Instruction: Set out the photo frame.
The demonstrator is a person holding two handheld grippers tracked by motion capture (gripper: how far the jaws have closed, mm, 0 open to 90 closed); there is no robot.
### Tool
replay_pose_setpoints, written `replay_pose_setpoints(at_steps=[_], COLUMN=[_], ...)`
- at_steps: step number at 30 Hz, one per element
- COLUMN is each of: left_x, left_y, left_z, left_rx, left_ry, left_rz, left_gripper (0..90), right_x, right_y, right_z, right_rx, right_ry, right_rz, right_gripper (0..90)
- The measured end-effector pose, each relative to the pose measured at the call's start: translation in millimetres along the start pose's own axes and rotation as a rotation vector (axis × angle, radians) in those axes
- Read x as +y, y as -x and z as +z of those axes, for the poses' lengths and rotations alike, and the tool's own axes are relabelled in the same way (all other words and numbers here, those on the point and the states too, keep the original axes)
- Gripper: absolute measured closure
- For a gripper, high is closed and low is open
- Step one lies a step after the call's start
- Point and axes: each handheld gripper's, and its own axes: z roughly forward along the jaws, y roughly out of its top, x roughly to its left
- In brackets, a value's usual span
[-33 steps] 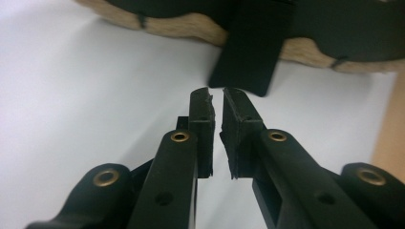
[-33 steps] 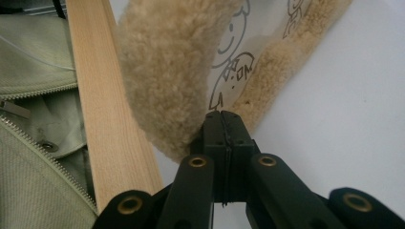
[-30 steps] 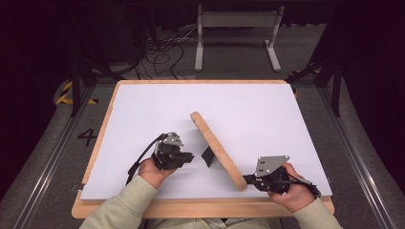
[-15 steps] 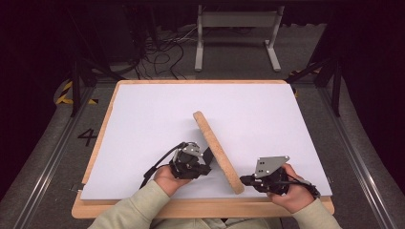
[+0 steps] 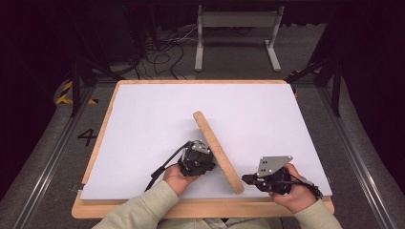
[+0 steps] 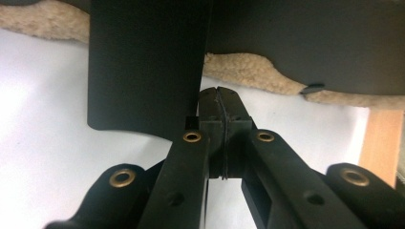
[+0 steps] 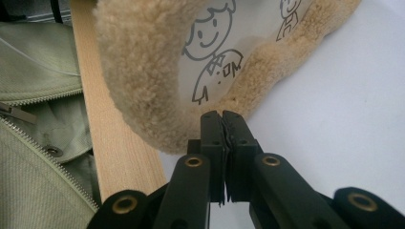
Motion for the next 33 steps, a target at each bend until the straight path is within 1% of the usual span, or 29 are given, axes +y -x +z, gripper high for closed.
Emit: replay_pose_setpoints(at_steps=[3,10,11,12,14,15,18,21,22,23,24,25,26,27,28,29,31,32,33], left_x=[-0.3,-0.8,-0.8,-0.9,-1.1,-1.5,-2.0,-3.4,-3.5,-3.5,-4.2,-4.2,-4.3,-3.8,-3.6,-3.7,-4.1,-4.1,-4.3], left_y=[2.4,2.0,0.6,-1.0,-3.9,-4.6,-11.5,-17.1,-20.2,-20.2,-21.2,-24.0,-24.9,-26.3,-27.7,-29.2,-33.9,-33.9,-37.4], left_z=[-0.4,-1.3,-1.6,-2.2,-3.4,-3.7,-6.2,-8.8,-9.7,-9.7,-10.9,-11.8,-12.6,-13.2,-14.1,-14.6,-16.2,-16.2,-17.7], left_rx=[0.031,0.06,0.069,0.079,0.081,0.084,0.099,0.097,0.104,0.104,0.102,0.109,0.113,0.13,0.141,0.142,0.135,0.135,0.14], left_ry=[-0.004,-0.008,-0.003,0.0,-0.001,0.001,0.008,0.009,0.013,0.013,0.008,0.012,0.004,0.003,-0.003,-0.004,-0.001,-0.001,-0.002], left_rz=[0.013,0.019,0.025,0.021,0.013,0.001,-0.012,-0.042,-0.035,-0.035,-0.053,-0.038,-0.036,-0.02,-0.015,-0.013,-0.024,-0.024,-0.031], left_gripper=[89.9,90.0,90.0,90.0,90.0,89.9,90.0,89.9,89.9,90.0,90.0,89.9,89.9,89.9,89.9,89.9,89.9,89.9,89.9], right_x=[0.2,0.5,0.5,0.6,0.6,0.5,0.6,0.6,0.6,0.7,0.7,0.8,0.8,0.9,0.8,0.8,0.9,1.2,1.6], right_y=[-0.1,0.2,0.2,0.3,0.4,0.4,0.3,0.4,0.4,0.2,0.2,0.0,-0.1,-0.1,-0.1,-0.2,-0.2,-0.7,-1.1], right_z=[0.6,-0.3,-0.5,-0.6,-0.7,-0.8,-0.8,-0.9,-0.9,-0.8,-0.8,-0.8,-0.8,-0.7,-0.5,0.1,1.2,2.5,4.1], right_rx=[0.002,-0.002,-0.002,-0.002,-0.002,-0.002,-0.002,-0.002,-0.002,-0.001,-0.001,-0.001,0.001,0.001,0.0,-0.003,-0.008,-0.008,-0.006], right_ry=[0.0,0.001,0.002,0.003,0.004,0.003,0.005,0.006,0.006,0.006,0.006,0.006,0.006,0.005,0.005,0.007,0.007,0.007,0.004], right_rz=[0.001,-0.001,-0.001,-0.001,-0.002,-0.002,-0.002,-0.002,-0.003,-0.002,-0.002,-0.003,-0.005,-0.005,-0.006,-0.009,-0.013,-0.008,-0.012], right_gripper=[87.9,87.7,87.7,87.7,87.7,87.7,87.7,87.6,87.6,87.6,87.6,87.7,87.6,87.8,88.6,89.3,89.9,90.0,90.0])
